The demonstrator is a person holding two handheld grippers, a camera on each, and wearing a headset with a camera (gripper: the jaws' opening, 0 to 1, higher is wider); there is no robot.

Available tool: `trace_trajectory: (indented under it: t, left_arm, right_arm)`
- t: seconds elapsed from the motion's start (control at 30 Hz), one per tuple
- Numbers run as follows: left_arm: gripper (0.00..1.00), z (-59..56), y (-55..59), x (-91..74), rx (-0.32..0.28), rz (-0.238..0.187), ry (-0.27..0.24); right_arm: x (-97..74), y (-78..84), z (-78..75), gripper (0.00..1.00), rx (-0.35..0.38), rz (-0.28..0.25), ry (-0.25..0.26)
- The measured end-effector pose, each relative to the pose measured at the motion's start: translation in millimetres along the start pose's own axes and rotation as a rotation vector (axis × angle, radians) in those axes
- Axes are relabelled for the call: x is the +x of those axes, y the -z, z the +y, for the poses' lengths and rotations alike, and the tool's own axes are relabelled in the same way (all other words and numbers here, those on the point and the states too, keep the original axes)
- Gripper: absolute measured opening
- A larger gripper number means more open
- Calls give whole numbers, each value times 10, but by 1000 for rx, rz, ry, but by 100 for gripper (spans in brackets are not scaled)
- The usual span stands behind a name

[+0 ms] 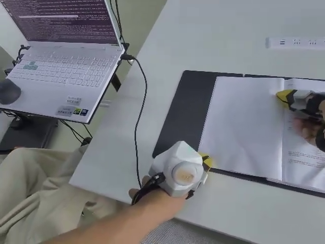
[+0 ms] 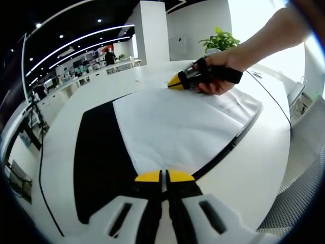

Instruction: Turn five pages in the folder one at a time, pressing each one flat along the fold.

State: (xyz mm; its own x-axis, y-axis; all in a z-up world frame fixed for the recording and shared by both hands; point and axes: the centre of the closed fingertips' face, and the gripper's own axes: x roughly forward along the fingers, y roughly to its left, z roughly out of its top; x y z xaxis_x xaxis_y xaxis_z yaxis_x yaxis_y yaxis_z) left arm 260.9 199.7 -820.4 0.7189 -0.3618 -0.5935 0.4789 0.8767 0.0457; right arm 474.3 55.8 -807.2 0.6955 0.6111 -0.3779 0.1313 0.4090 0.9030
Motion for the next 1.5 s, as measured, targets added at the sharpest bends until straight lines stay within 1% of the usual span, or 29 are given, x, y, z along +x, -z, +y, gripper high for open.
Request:
trace_trajectory:
  t: [0.07,0.1,0.17,0.23,0.37,0.4,0.43,0.57,0.67,0.8,0.97,1.07,1.17,1.23,1.37,1.47,1.5]
  left_arm:
    - [1,1,2,2,-1,0,-1]
    - [1,2,5,4,-4,-2,-2]
    - [1,4,9,7,-8,-4,-2]
    - [1,6,9,6,-9,-5,-3]
    - [1,8,10,4,-12,-4,-2]
    - [1,8,11,4,-13,-4,-2]
    - [1,9,11,4,-11,-3,-2]
    - [1,8,13,2,-13,-2,-3]
    - [1,8,16,0,-13,-3,-2]
    - [1,5,15,-4,-9,1,-1]
    - [1,0,14,-5,0,7,0]
    - [1,-3,14,-6,1,7,-1]
    - [1,-7,12,-6,3,7,0]
    - [1,-8,11,-6,4,8,0]
    - [1,-12,8,-7,6,10,-1]
    - [1,-12,11,-1,7,10,-1]
    - [1,-13,10,-1,7,11,-1]
  right_arm:
    - [37,-39,10,0,6,-14,1]
    - [68,-61,-3,0,32,-18,12]
    - [119,-92,3,0,44,-18,13]
    - [153,-103,25,0,38,-16,17]
    - [239,-144,59,0,-1,-16,27]
    - [257,-163,50,0,6,-18,30]
    - [276,-194,50,0,14,-32,30]
    - [303,-238,50,0,35,-65,32]
    - [306,-251,43,0,50,-69,27]
    - [290,-245,46,0,37,-73,24]
    - [189,-125,17,0,40,-14,13]
    - [116,-44,7,0,28,16,5]
    - [-10,76,-8,0,35,44,-2]
    - [-64,109,-21,0,34,48,-6]
    - [-226,211,-47,0,40,57,-12]
    - [-329,296,-58,0,38,75,-17]
    - [-371,347,-67,0,38,88,-21]
